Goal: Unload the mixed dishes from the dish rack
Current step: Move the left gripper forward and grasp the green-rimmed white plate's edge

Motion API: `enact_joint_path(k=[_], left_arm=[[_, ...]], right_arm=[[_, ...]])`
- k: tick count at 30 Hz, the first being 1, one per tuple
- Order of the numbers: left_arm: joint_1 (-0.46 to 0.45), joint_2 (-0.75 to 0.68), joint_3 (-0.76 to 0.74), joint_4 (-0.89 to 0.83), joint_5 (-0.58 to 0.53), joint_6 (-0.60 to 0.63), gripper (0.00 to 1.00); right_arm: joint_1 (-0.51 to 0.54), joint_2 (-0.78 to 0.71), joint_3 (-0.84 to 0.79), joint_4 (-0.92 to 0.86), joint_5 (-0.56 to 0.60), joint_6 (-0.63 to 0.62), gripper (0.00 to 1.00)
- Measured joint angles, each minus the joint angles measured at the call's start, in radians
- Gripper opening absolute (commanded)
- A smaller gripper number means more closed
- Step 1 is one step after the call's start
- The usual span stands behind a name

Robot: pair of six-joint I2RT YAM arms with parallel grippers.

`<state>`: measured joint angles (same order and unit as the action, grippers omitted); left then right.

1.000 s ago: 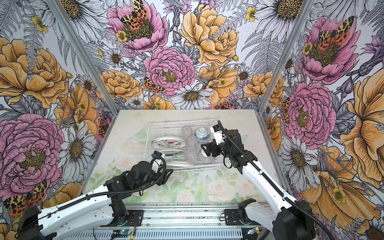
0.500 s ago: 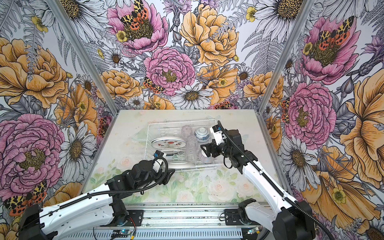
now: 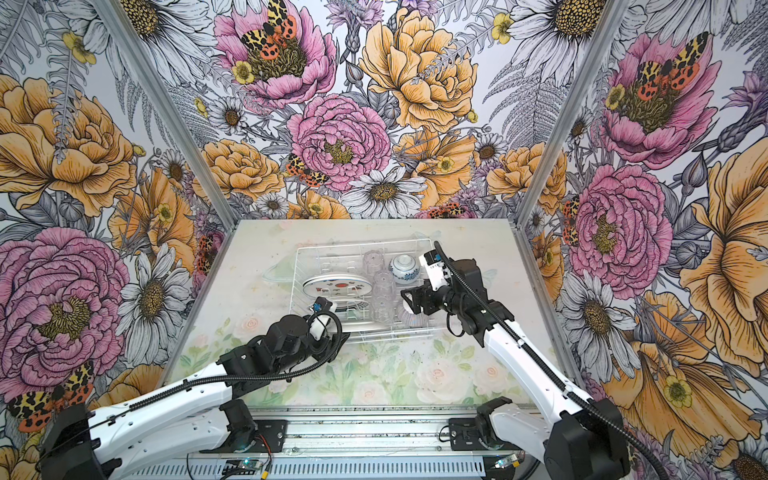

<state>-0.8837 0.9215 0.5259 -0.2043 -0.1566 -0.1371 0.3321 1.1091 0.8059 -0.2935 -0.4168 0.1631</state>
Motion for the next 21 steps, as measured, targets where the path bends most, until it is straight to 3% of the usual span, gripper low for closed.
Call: enact_joint_path(k=[10, 16, 21], left_arm=[[0.019, 0.128, 0.076, 0.033, 0.032, 0.061, 0.55], [0.055, 0.137, 0.076, 0.084, 0.057, 0.098, 0.39], [0.096, 0.154, 0.076, 0.12, 0.083, 0.127, 0.37]], right_arm=[[0.0, 0.008, 0.0, 0.003, 0.0, 0.0, 0.86], [0.0, 0.057, 0.001, 0.007, 0.001, 0.0, 0.86], [0.0, 0.088, 0.011, 0.008, 0.023, 0.0, 0.85]])
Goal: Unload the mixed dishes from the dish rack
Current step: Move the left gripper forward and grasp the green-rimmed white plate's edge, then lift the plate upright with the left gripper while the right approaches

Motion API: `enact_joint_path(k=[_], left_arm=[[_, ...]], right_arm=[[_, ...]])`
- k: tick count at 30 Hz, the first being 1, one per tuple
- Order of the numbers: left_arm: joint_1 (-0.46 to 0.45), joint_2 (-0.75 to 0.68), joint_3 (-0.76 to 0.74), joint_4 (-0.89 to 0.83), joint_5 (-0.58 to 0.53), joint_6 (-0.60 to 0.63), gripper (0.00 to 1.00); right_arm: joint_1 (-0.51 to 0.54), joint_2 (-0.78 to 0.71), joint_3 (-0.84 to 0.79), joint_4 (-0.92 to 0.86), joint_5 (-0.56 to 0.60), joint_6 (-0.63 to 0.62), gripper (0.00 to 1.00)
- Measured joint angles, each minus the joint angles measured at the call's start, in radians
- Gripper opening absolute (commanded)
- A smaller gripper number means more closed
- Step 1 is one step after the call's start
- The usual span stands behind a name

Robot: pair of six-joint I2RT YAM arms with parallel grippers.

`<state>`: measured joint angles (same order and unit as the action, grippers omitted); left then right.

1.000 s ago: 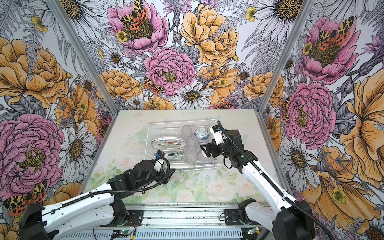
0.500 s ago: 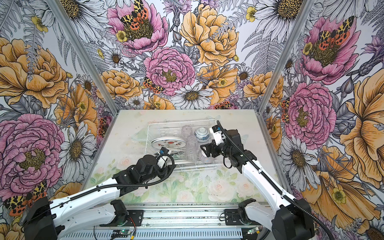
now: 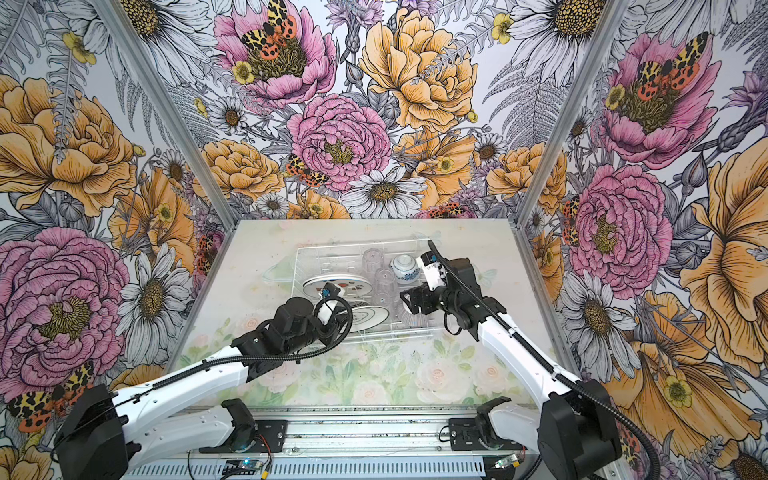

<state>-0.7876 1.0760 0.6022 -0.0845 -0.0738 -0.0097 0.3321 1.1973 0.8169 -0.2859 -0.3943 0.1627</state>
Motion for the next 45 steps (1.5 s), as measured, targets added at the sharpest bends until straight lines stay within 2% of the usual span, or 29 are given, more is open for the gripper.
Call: enact_joint_path(k=[6, 10, 11, 13, 14, 29, 32, 45], left_arm=[[0.024, 0.023, 0.0, 0.045, 0.024, 0.02, 0.32], [0.034, 0.033, 0.0, 0.067, 0.038, 0.042, 0.25], [0.037, 0.034, 0.0, 0.069, 0.042, 0.048, 0.23], [0.04, 0.039, 0.0, 0.076, 0.049, 0.069, 0.13], [0.04, 0.042, 0.002, 0.078, 0.05, 0.082, 0.12], [0.075, 0.05, 0.056, 0.163, 0.046, 0.026, 0.11], [0.085, 0.05, 0.056, 0.174, 0.046, 0.01, 0.08], [0.193, 0.012, 0.064, 0.262, 0.11, -0.083, 0.06]], right_arm=[[0.0, 0.011, 0.024, 0.002, 0.017, 0.0, 0.85], [-0.003, 0.011, 0.042, 0.011, 0.023, 0.0, 0.85], [-0.004, 0.011, 0.046, 0.011, 0.024, 0.0, 0.85], [-0.006, 0.011, 0.053, 0.016, 0.024, 0.0, 0.85], [-0.006, 0.011, 0.054, 0.018, 0.024, 0.0, 0.85], [-0.006, 0.011, 0.058, 0.024, 0.024, 0.001, 0.85], [-0.006, 0.011, 0.058, 0.031, 0.023, 0.004, 0.85], [-0.006, 0.011, 0.058, 0.065, -0.031, 0.069, 0.85]])
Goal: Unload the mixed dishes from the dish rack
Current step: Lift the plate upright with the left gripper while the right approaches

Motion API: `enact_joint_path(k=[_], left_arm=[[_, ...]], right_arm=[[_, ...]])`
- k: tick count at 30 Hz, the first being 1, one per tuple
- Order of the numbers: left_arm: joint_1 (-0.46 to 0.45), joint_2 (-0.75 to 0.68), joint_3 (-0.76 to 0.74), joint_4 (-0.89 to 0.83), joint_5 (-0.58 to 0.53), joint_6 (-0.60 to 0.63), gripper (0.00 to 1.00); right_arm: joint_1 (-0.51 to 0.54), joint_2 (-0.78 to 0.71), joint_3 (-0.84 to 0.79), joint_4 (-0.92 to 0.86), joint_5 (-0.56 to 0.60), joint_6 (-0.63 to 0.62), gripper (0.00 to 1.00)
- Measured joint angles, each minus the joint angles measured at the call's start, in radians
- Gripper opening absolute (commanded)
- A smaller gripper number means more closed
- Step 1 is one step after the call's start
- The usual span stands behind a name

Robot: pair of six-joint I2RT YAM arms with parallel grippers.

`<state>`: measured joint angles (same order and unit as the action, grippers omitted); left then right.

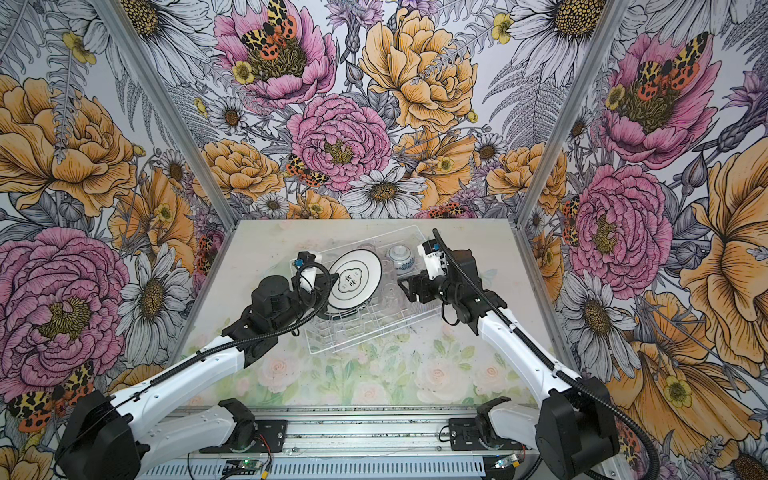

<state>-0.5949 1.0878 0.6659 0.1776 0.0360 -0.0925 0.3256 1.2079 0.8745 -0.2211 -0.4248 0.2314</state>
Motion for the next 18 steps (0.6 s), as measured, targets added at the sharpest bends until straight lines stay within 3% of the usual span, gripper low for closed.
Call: enact_joint_path(k=[10, 18], left_arm=[[0.087, 0.0, 0.0, 0.106, 0.132, -0.14, 0.04], [0.094, 0.012, 0.011, 0.19, 0.222, -0.259, 0.03]], right_arm=[[0.0, 0.0, -0.008, 0.174, -0.1, 0.128, 0.86], [0.0, 0.057, -0.021, 0.351, -0.166, 0.246, 0.85]])
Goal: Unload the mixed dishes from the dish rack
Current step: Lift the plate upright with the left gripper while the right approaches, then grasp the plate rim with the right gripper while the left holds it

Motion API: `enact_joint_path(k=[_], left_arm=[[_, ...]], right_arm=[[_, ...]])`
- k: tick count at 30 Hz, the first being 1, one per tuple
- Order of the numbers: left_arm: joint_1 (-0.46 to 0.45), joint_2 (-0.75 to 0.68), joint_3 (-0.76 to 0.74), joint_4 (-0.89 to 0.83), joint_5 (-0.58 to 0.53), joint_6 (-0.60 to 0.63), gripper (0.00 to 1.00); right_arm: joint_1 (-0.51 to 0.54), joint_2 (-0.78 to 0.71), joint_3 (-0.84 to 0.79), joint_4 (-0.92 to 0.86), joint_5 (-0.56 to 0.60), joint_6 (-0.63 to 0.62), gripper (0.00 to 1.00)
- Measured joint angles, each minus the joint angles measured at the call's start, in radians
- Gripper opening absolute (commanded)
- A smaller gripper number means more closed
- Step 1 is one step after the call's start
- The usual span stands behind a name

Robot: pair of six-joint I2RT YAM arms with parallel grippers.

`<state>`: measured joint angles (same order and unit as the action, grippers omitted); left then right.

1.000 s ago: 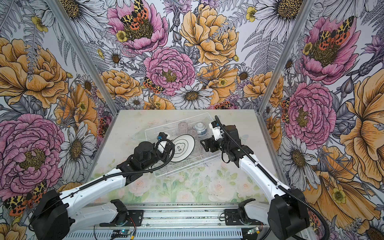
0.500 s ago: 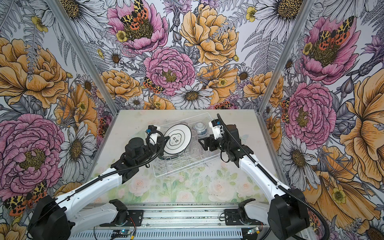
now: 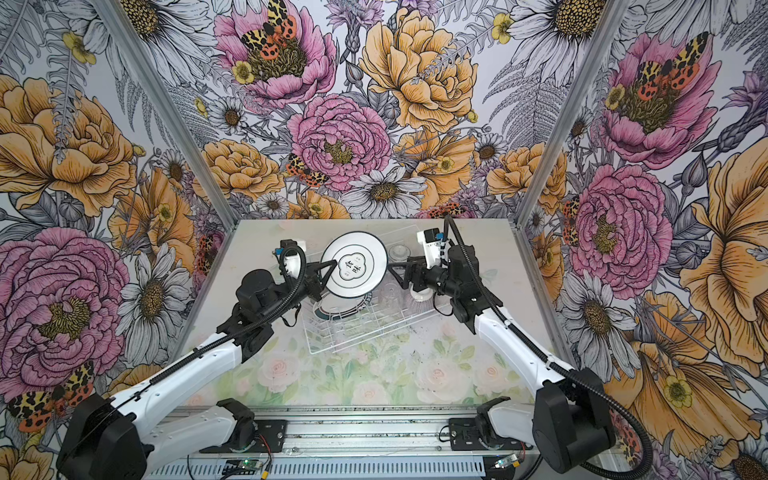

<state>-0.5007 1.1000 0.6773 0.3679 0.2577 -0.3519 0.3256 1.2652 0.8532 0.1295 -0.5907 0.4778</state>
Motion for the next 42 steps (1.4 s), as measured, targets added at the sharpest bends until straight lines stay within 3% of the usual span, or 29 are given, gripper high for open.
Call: enact_joint_path(k=[5, 13, 20, 33, 36, 39, 42], left_arm=[[0.0, 0.053, 0.009, 0.085, 0.054, -0.096, 0.02], [0.0, 0.111, 0.016, 0.169, 0.092, -0.214, 0.0], [0.0, 0.166, 0.016, 0.266, 0.096, -0.301, 0.0], [0.0, 0.186, 0.017, 0.306, 0.09, -0.349, 0.0], [0.003, 0.198, 0.017, 0.312, 0.086, -0.388, 0.08], [0.006, 0.197, 0.018, 0.321, 0.087, -0.4, 0.33], [0.0, 0.194, 0.02, 0.316, 0.09, -0.378, 0.51]], right_arm=[[0.001, 0.055, -0.001, 0.088, -0.029, 0.06, 0.81], [0.005, 0.084, -0.001, 0.168, -0.052, 0.114, 0.67], [0.006, 0.092, -0.001, 0.256, -0.058, 0.171, 0.48], [0.025, 0.125, 0.0, 0.393, -0.081, 0.267, 0.16], [0.022, 0.136, 0.0, 0.431, -0.116, 0.3, 0.0], [0.02, 0.137, -0.001, 0.459, -0.121, 0.335, 0.0], [0.022, 0.145, -0.006, 0.46, -0.106, 0.348, 0.0]])
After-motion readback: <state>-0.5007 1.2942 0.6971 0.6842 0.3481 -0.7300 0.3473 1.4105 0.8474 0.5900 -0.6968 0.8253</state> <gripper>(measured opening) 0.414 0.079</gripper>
